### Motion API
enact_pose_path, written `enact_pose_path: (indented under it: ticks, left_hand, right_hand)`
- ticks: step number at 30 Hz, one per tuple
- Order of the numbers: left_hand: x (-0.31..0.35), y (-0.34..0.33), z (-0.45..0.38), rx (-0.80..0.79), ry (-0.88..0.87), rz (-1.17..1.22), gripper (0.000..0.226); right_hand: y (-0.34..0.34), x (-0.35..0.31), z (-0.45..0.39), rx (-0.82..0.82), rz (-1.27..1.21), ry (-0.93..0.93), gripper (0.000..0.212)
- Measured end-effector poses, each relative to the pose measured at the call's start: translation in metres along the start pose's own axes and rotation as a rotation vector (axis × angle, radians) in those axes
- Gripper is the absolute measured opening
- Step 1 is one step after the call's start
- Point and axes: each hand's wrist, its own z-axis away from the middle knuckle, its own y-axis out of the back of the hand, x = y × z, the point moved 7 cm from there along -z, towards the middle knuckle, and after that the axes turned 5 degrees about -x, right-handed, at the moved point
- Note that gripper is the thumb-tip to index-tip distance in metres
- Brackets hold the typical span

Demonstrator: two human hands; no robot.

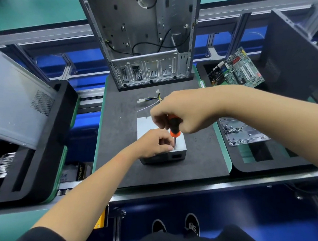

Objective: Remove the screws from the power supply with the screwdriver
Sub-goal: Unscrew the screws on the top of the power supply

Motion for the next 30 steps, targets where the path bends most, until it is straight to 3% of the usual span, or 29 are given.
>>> enact_pose_path:
  ticks: [3,6,13,18,21,26,30]
  left_hand:
    - [0.001,0.0,0.0,0.01,0.002,0.015,0.007]
    - [0.002,-0.003,-0.001,-0.001,0.019,0.022,0.016]
    - [0.009,-0.01,-0.007,-0.081,0.037,-0.153,0.002]
    - [0.017,-0.009,-0.008,-0.101,0.021,-0.182,0.006]
    - [0.018,-0.01,-0.01,-0.162,0.039,-0.179,0.007]
    - [0.012,-0.009,-0.012,-0.166,0.075,-0.152,0.009]
    - [0.005,-0.007,-0.012,-0.168,0.098,-0.083,0.015]
  right_hand:
    - [0.002,0.012,0.001,0.061,0.131,-0.138,0.011]
    - [0.002,0.022,0.002,0.114,0.339,-0.298,0.024]
    - [-0.002,0.003,0.007,-0.023,0.077,-0.047,0.025]
    - [-0.004,0.007,0.005,0.009,0.224,-0.16,0.013]
    - [-0.005,0.018,0.002,0.002,0.336,-0.305,0.039]
    - [-0.002,0.012,0.004,-0.007,0.198,-0.158,0.011]
    - [0.0,0.007,0.009,-0.043,-0.012,-0.088,0.031]
